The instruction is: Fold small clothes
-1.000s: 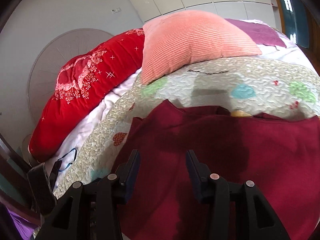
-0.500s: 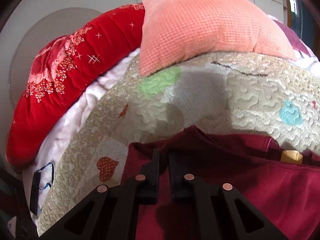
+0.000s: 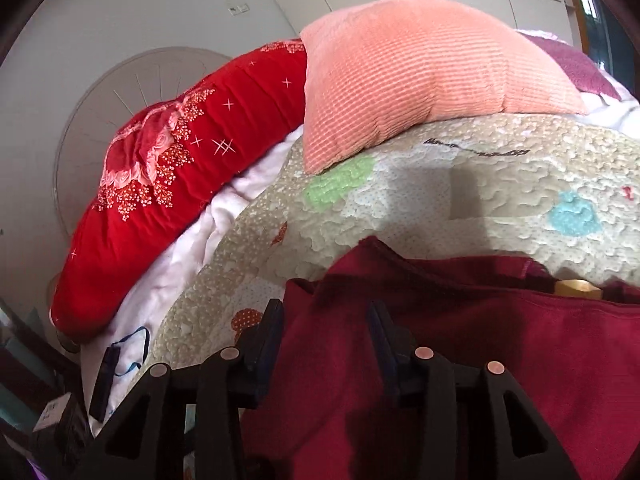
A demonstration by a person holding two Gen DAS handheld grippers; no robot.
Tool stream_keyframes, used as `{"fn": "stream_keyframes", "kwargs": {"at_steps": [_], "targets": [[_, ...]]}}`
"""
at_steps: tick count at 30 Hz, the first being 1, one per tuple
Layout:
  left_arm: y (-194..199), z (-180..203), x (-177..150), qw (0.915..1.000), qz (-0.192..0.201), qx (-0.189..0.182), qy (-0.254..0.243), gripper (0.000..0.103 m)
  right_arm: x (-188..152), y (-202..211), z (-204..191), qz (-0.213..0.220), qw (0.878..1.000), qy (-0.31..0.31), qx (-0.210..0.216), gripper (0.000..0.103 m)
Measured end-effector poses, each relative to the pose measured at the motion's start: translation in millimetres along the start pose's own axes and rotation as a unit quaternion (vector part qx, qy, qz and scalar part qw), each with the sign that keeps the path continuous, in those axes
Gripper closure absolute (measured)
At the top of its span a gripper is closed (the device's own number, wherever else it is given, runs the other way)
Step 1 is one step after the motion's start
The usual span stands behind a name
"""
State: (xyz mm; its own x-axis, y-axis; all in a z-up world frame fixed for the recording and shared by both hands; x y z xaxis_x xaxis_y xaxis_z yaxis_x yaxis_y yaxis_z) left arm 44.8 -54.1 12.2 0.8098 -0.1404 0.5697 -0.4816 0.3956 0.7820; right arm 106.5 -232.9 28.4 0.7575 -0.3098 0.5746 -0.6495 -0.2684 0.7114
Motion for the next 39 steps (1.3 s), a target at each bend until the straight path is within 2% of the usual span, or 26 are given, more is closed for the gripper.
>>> {"fn": "stream_keyframes", "kwargs": {"at_steps": [3, 6, 8, 12, 14, 17, 18, 19, 20, 24, 27, 29, 31, 34, 39], "targets": [[0, -1, 0, 1.0000, 0.000, -0.001, 0.001, 0.026, -21, 32, 8, 0.011, 0.999, 0.015, -0.029, 0.061], [1, 0, -1, 1.0000, 0.001, 0.000, 0.000, 0.026, -45, 73, 28, 0.047, 0.997, 0.018, -0.066, 0.061], [1, 0, -1, 1.0000, 0.002, 0.002, -0.001, 0.026, -58, 100, 50, 0.069, 0.991, 0.008, -0.110, 0.061], [1, 1, -3, 1.0000, 0.004, 0.005, -0.004, 0.026, -68, 139, 107, 0.088, 0.978, -0.025, -0.186, 0.061], [1, 1, -4, 1.0000, 0.005, 0.007, -0.005, 0.025, -67, 148, 138, 0.093, 0.967, -0.044, -0.233, 0.061], [2, 3, -5, 0.9999, 0.007, 0.010, -0.006, 0.024, -74, 150, 196, 0.075, 0.949, -0.117, -0.284, 0.061], [1, 4, -5, 0.9999, 0.007, 0.011, -0.008, 0.024, -80, 152, 215, 0.066, 0.949, -0.150, -0.269, 0.061], [1, 4, -5, 0.9999, 0.008, 0.011, -0.008, 0.024, -85, 155, 226, 0.073, 0.953, -0.182, -0.232, 0.061], [1, 4, -5, 0.9999, 0.008, 0.011, -0.008, 0.024, -87, 162, 229, 0.084, 0.952, -0.199, -0.217, 0.061], [1, 3, -5, 0.9999, 0.008, 0.011, -0.008, 0.023, -83, 177, 199, 0.113, 0.956, -0.146, -0.230, 0.061], [0, 4, -5, 0.9998, 0.009, 0.013, -0.009, 0.023, -80, 176, 180, 0.118, 0.964, -0.128, -0.200, 0.061], [0, 4, -5, 0.9998, 0.009, 0.013, -0.009, 0.023, -84, 166, 172, 0.103, 0.968, -0.118, -0.196, 0.061], [0, 4, -5, 0.9998, 0.009, 0.012, -0.009, 0.023, -88, 141, 172, 0.054, 0.969, -0.105, -0.218, 0.061], [0, 4, -5, 0.9998, 0.009, 0.012, -0.009, 0.023, -88, 134, 160, 0.044, 0.965, -0.076, -0.248, 0.061], [0, 4, -5, 0.9999, 0.008, 0.012, -0.009, 0.023, -84, 145, 140, 0.052, 0.975, -0.096, -0.195, 0.060]]}}
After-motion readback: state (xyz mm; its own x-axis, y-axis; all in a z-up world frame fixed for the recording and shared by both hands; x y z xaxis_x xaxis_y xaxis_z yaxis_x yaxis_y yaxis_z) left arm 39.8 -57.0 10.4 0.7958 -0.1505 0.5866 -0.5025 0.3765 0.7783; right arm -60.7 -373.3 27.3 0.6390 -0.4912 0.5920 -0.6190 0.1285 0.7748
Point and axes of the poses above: each gripper's, at about its wrist camera, not at the fingertips, and y roughly against the way its jaws point, z to its right, x to its top, the point moved 1 cm from there along -y, roughly the way its jaws point, and after that the axes turned 3 degrees about -y, right-handed, at the moved point
